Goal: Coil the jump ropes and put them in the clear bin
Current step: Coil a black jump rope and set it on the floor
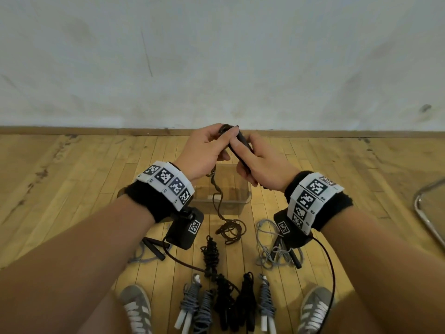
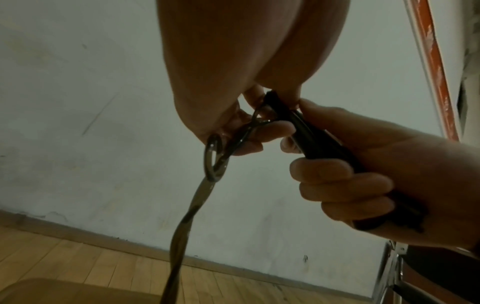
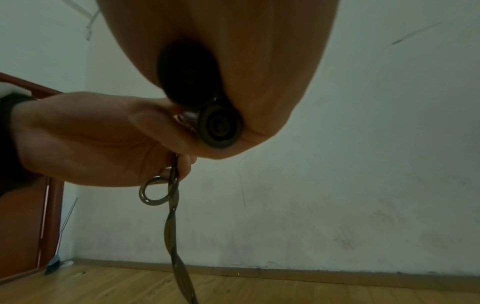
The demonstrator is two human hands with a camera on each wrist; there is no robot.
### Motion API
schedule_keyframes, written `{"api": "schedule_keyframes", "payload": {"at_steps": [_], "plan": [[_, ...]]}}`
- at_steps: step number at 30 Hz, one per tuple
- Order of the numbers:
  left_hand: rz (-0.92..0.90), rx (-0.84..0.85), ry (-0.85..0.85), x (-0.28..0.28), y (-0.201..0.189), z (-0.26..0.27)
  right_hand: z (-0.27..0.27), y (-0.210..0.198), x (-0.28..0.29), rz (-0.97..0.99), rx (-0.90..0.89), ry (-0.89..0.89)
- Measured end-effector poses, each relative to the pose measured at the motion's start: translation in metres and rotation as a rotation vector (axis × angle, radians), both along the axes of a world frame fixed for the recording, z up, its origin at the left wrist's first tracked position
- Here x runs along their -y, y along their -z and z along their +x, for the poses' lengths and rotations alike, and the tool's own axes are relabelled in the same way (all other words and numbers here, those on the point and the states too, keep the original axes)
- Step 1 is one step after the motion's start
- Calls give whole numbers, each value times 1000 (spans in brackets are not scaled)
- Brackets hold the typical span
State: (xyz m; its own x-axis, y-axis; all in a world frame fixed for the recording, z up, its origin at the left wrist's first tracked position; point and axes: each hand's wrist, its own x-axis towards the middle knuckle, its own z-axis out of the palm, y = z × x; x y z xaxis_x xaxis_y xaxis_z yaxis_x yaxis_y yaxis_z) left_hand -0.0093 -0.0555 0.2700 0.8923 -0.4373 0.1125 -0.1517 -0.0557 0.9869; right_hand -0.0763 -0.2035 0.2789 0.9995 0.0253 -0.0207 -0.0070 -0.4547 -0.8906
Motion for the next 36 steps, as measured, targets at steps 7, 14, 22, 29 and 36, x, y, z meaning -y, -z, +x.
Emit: {"api": "schedule_keyframes", "payload": {"at_steps": [7, 14, 22, 29, 36], "plan": [[-27, -48, -58, -4, -3, 2, 1, 3, 6, 40, 49, 6], [-60, -59, -99, -8, -3, 5, 3, -1, 4, 396, 33, 63], [57, 105, -88, -3, 8, -2, -2, -2, 0, 145, 144, -21], [71, 2, -5, 0, 4, -7, 4, 4, 4, 102, 129, 3], [94, -19, 92, 0, -4, -6, 10, 10, 5, 197, 128, 62]]}}
